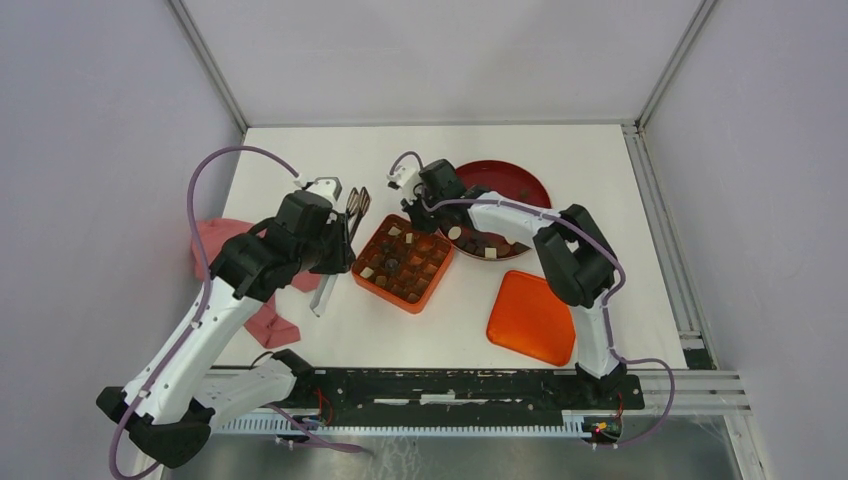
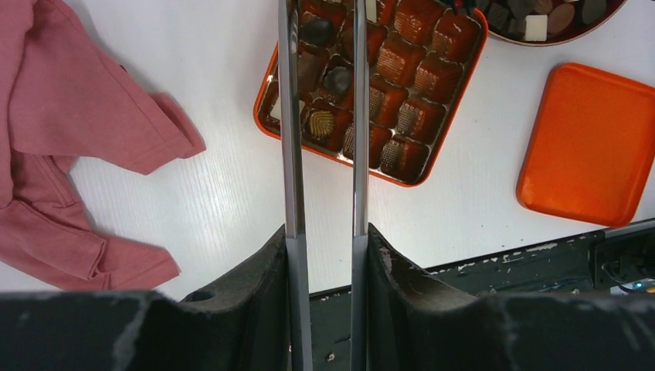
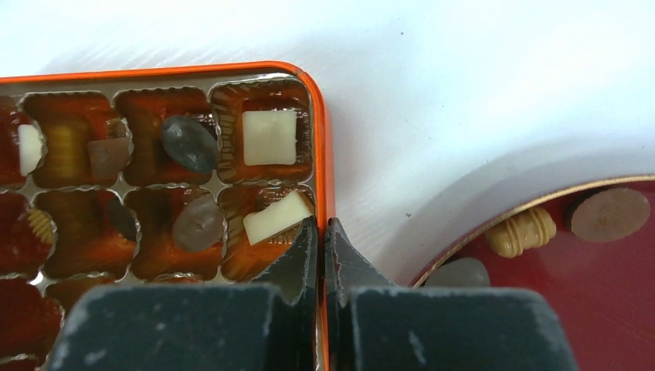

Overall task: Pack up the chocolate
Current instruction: Pick up the packing box from the center of the board, then place the packing box at the center of the board.

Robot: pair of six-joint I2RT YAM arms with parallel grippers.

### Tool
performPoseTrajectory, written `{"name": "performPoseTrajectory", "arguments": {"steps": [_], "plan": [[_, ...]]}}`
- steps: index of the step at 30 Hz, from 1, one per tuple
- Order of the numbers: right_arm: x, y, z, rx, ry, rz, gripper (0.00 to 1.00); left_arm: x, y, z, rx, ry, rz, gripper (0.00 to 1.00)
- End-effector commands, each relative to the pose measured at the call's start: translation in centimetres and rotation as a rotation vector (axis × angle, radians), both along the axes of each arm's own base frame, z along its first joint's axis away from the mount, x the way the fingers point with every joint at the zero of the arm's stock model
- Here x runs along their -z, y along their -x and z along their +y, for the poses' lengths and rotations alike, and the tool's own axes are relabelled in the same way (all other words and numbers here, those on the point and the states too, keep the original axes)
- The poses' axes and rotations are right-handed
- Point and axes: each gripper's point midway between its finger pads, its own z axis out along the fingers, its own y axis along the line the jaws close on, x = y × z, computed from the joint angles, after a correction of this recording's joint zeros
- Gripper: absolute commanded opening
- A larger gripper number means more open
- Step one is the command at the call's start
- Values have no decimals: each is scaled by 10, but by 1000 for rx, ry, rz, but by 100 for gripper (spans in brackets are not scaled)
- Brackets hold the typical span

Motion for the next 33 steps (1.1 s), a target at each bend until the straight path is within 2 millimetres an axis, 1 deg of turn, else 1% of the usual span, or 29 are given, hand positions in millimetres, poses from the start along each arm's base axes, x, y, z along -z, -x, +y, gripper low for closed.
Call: {"name": "performPoseTrajectory", "arguments": {"steps": [1, 2, 4, 7, 12, 15, 17, 20, 22, 25, 26, 28, 33], "plan": [[-89, -3, 14, -26, -232, -176, 0, -24, -7, -11, -10, 107, -77, 2], [-104, -1, 15, -34, -271, -209, 0, -26, -7, -11, -9, 108, -83, 2], [-121, 8, 15, -70, -317, -234, 0, -29, -7, -10, -11, 108, -95, 2], [-141, 16, 13, -97, -347, -259, 0, -34, -7, -9, -12, 112, -108, 2], [-168, 20, 9, -111, -362, -305, 0, -41, -8, -10, -10, 127, -127, 2], [-175, 19, 6, -87, -367, -305, 0, -46, -8, -11, -2, 135, -138, 2], [-171, 19, 5, -57, -373, -285, 0, -49, -7, -12, 4, 142, -144, 2], [-157, 11, 3, 16, -366, -255, 0, -53, -6, -13, 15, 150, -152, 2], [-142, 4, 2, 72, -354, -226, 0, -54, -5, -13, 18, 155, -154, 2], [-119, -8, 6, 187, -358, -132, 0, -54, -4, -13, 20, 156, -156, 2], [-112, -14, 6, 239, -354, -104, 0, -54, -4, -12, 20, 156, -155, 2], [-103, -23, 8, 308, -349, -70, 0, -53, -3, -11, 19, 154, -153, 2], [-66, -33, -4, 491, -303, 2, 0, -42, 1, -12, 29, 146, -124, 2]]}}
